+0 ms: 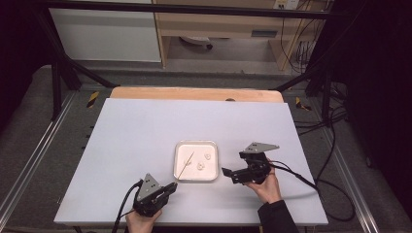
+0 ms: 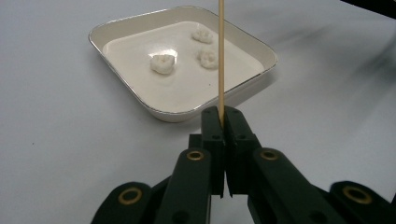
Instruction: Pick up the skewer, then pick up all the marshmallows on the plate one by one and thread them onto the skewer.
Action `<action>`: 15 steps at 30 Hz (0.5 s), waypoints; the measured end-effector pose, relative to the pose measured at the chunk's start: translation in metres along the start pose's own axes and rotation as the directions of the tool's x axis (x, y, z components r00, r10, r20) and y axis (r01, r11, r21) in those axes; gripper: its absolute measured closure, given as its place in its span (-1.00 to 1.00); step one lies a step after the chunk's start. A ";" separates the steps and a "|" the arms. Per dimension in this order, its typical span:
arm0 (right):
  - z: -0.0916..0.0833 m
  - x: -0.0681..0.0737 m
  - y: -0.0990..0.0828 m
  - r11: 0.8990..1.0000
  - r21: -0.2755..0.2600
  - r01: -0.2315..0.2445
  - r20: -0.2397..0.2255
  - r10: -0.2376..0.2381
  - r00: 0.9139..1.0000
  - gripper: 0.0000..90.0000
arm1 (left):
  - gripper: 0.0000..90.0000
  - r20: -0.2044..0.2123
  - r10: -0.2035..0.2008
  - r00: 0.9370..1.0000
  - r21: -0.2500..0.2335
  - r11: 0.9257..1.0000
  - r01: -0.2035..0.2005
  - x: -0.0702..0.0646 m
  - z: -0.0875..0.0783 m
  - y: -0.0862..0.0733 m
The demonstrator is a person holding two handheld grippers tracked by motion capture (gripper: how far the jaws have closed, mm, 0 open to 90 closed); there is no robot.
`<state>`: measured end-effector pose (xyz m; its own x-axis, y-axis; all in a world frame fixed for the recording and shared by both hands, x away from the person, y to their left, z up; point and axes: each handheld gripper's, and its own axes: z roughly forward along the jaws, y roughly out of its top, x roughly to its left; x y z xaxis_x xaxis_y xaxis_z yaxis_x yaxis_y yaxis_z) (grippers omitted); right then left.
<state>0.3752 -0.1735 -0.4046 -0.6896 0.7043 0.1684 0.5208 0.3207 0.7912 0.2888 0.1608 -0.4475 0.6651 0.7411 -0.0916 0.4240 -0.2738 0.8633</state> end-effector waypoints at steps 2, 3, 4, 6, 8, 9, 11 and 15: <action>0.007 0.003 0.007 1.000 0.004 0.019 0.007 -0.019 1.000 -0.87 | 0.95 0.003 -0.004 1.000 0.004 1.000 0.004 0.001 0.001 0.000; 0.010 0.004 0.010 1.000 0.010 0.026 0.007 -0.026 1.000 -0.87 | 0.95 0.006 -0.005 1.000 0.003 1.000 0.005 0.001 0.001 0.000; 0.014 0.006 0.012 0.999 0.011 0.036 0.006 -0.036 0.999 -0.86 | 0.95 0.007 -0.006 1.000 0.001 1.000 0.006 0.001 0.001 0.000; 0.020 0.007 0.017 0.999 0.014 0.040 0.007 -0.040 0.999 -0.86 | 0.95 0.010 -0.006 1.000 0.001 1.000 0.006 0.001 0.001 0.000; 0.026 0.008 0.021 0.999 0.013 0.039 0.006 -0.039 0.999 -0.85 | 0.95 0.010 -0.006 1.000 0.002 1.000 0.006 0.002 0.000 0.000; 0.029 0.008 0.022 0.999 0.014 0.039 0.004 -0.039 0.999 -0.85 | 0.95 0.011 -0.008 1.000 0.002 1.000 0.008 0.002 0.000 0.000; 0.035 0.007 0.025 0.999 0.017 0.047 0.003 -0.047 0.999 -0.84 | 0.95 0.012 -0.010 1.000 0.001 1.000 0.010 0.003 0.000 0.000; 0.046 0.005 0.028 0.997 0.048 0.057 0.022 -0.058 0.998 -0.80 | 0.95 0.013 -0.007 1.000 0.010 1.000 0.007 0.005 0.000 -0.001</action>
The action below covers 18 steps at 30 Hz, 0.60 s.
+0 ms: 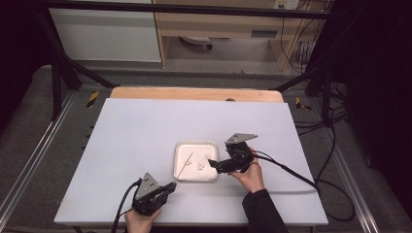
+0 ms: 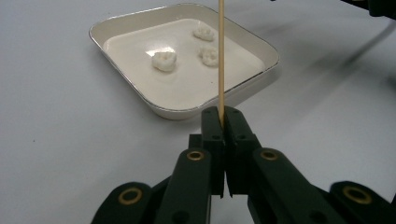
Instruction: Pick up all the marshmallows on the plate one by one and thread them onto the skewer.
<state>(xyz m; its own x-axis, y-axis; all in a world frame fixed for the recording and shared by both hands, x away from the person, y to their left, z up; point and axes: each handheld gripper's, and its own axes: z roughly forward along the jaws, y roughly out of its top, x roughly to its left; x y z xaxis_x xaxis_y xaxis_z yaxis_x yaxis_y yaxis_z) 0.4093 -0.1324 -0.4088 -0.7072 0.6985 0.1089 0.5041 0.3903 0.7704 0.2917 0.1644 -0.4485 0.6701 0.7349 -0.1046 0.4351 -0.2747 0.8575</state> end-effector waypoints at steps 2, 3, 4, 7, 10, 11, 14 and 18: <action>0.005 -0.001 0.002 1.000 0.016 0.009 0.005 -0.009 1.000 -0.76 | 0.95 0.004 -0.005 1.000 0.004 1.000 0.005 0.000 0.001 0.000; 0.008 -0.001 0.003 1.000 0.022 0.012 0.005 -0.012 1.000 -0.74 | 0.95 0.004 -0.005 1.000 0.005 1.000 0.005 0.000 0.001 0.000; 0.011 -0.001 0.004 1.000 0.026 0.018 0.000 -0.018 1.000 -0.70 | 0.95 0.006 -0.006 1.000 0.003 1.000 0.006 0.000 0.001 0.000; 0.021 -0.004 0.008 0.999 0.030 0.022 -0.015 -0.021 1.000 -0.60 | 0.95 0.007 -0.005 1.000 0.003 1.000 0.005 0.000 0.002 0.000; 0.031 -0.004 0.010 0.998 0.051 0.028 -0.024 -0.027 0.999 -0.46 | 0.95 0.010 -0.006 1.000 0.007 1.000 0.006 0.001 0.003 0.000; 0.034 -0.004 0.011 0.998 0.061 0.034 -0.025 -0.033 0.999 -0.41 | 0.95 0.013 -0.007 1.000 0.007 1.000 0.007 0.000 0.003 0.000; 0.041 -0.004 0.011 0.997 0.072 0.040 -0.030 -0.038 0.999 -0.22 | 0.95 0.021 -0.008 1.000 0.001 1.000 0.008 -0.001 0.003 0.001; 0.049 -0.007 0.008 0.995 0.093 0.041 -0.023 -0.039 0.999 -0.03 | 0.95 0.019 -0.009 1.000 0.007 1.000 0.008 0.000 0.004 0.001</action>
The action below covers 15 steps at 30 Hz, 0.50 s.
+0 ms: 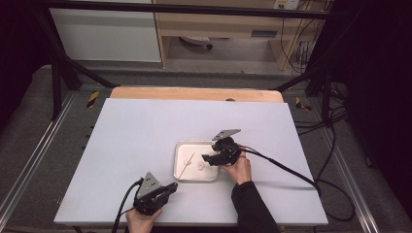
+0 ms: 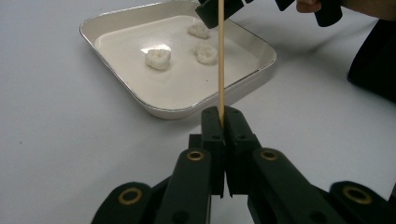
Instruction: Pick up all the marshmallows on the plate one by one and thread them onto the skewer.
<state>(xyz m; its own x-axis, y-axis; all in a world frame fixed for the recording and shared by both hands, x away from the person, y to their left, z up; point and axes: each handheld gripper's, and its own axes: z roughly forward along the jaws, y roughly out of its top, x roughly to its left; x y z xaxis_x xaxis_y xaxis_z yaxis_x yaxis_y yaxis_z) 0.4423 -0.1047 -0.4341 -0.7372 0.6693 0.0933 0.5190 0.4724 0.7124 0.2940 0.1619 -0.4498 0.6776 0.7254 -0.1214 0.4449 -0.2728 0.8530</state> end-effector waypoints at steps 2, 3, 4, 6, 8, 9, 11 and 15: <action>0.004 -0.002 -0.001 1.000 0.009 0.009 0.002 -0.009 1.000 0.05 | 0.95 0.002 0.002 1.000 0.000 1.000 -0.002 0.000 0.000 0.000; 0.006 -0.002 -0.001 1.000 0.010 0.004 0.004 -0.004 1.000 0.10 | 0.95 0.003 0.002 1.000 0.001 1.000 -0.002 0.000 0.001 0.000; 0.006 -0.002 -0.001 1.000 0.010 0.004 0.004 -0.004 1.000 0.10 | 0.95 0.003 0.002 1.000 0.001 1.000 -0.002 0.000 0.001 0.000; 0.010 -0.004 -0.002 1.000 0.016 0.006 -0.007 -0.005 1.000 0.20 | 0.95 0.005 0.004 1.000 0.006 1.000 -0.004 -0.001 0.002 0.000; 0.012 -0.003 -0.003 1.000 0.015 0.005 -0.009 -0.004 1.000 0.28 | 0.95 0.006 0.005 1.000 0.008 1.000 -0.005 -0.001 0.002 0.000; 0.013 -0.003 -0.004 1.000 0.016 0.016 -0.009 -0.016 1.000 0.31 | 0.95 0.006 0.005 1.000 0.008 1.000 -0.005 -0.001 0.002 0.000; 0.014 -0.002 -0.005 1.000 0.010 0.026 -0.002 -0.026 1.000 0.37 | 0.95 0.005 0.006 1.000 0.007 1.000 -0.006 0.000 0.002 0.000; 0.013 0.000 -0.006 0.999 0.002 0.044 -0.004 -0.044 0.999 0.53 | 0.95 0.006 0.007 1.000 0.006 1.000 -0.007 -0.001 0.003 0.000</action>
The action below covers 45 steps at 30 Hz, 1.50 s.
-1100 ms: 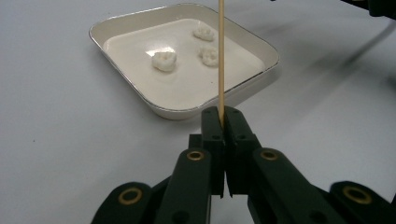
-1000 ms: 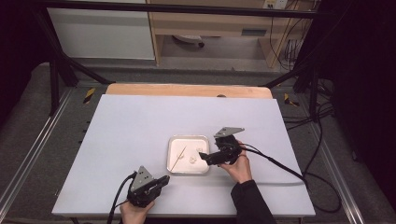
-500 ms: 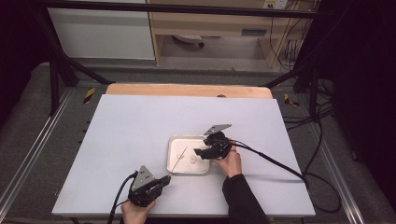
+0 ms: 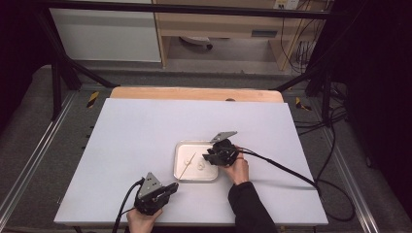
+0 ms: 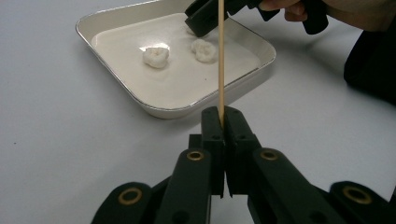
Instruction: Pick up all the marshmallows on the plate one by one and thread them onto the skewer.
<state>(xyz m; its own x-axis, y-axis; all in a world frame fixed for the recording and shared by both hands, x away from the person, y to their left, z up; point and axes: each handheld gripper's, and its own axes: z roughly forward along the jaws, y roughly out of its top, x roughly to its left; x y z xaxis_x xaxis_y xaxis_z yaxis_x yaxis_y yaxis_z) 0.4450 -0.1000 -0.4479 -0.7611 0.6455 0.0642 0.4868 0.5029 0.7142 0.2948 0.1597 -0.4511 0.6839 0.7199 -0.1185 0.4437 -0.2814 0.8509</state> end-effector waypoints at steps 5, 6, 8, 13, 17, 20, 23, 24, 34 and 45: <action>0.000 0.000 0.000 1.000 0.004 -0.011 -0.006 0.011 1.000 0.66 | 0.95 0.001 0.003 1.000 -0.001 1.000 -0.003 -0.001 0.000 0.000; -0.001 0.000 0.000 1.000 0.006 -0.023 -0.007 0.023 1.000 0.67 | 0.95 -0.001 0.005 1.000 -0.003 1.000 -0.005 -0.001 0.000 0.000; -0.001 -0.001 0.001 1.000 0.009 -0.024 -0.007 0.024 1.000 0.69 | 0.95 -0.002 0.005 1.000 -0.003 1.000 -0.005 -0.001 -0.001 0.001; -0.009 0.000 0.004 0.999 -0.004 -0.040 -0.027 0.040 0.999 0.71 | 0.95 0.000 0.008 1.000 -0.002 1.000 -0.008 -0.001 0.000 0.001; -0.019 0.001 0.007 0.998 -0.030 -0.047 -0.048 0.046 0.998 0.74 | 0.95 0.001 0.015 1.000 0.000 1.000 -0.015 -0.002 0.000 0.001; -0.027 0.001 0.008 0.997 -0.043 -0.060 -0.066 0.058 0.996 0.77 | 0.95 0.001 0.019 1.000 0.003 1.000 -0.019 -0.003 0.001 0.001; -0.035 0.003 0.010 0.995 -0.066 -0.072 -0.081 0.067 0.994 0.79 | 0.95 0.003 0.023 1.000 0.003 1.000 -0.023 -0.004 0.002 0.001; -0.037 0.003 0.011 0.995 -0.075 -0.072 -0.088 0.065 0.994 0.79 | 0.95 0.003 0.028 1.000 0.002 1.000 -0.028 -0.004 0.002 0.001; -0.073 0.009 0.019 0.971 -0.196 -0.139 -0.209 0.097 0.973 0.82 | 0.95 0.009 0.046 0.999 -0.007 0.999 -0.046 -0.008 0.005 0.001; -0.096 0.015 0.022 0.945 -0.260 -0.199 -0.333 0.106 0.937 0.82 | 0.95 0.015 0.064 0.998 -0.028 0.998 -0.063 -0.012 0.009 0.001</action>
<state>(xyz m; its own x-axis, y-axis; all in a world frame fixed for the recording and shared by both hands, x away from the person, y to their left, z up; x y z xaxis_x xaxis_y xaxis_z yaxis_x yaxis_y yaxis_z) 0.4033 -0.1348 -0.3648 -0.8042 0.4667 0.3680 0.5002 0.1970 0.8432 0.2922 0.1450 -0.4534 0.7197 0.6906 -0.0718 0.3832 -0.3088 0.8705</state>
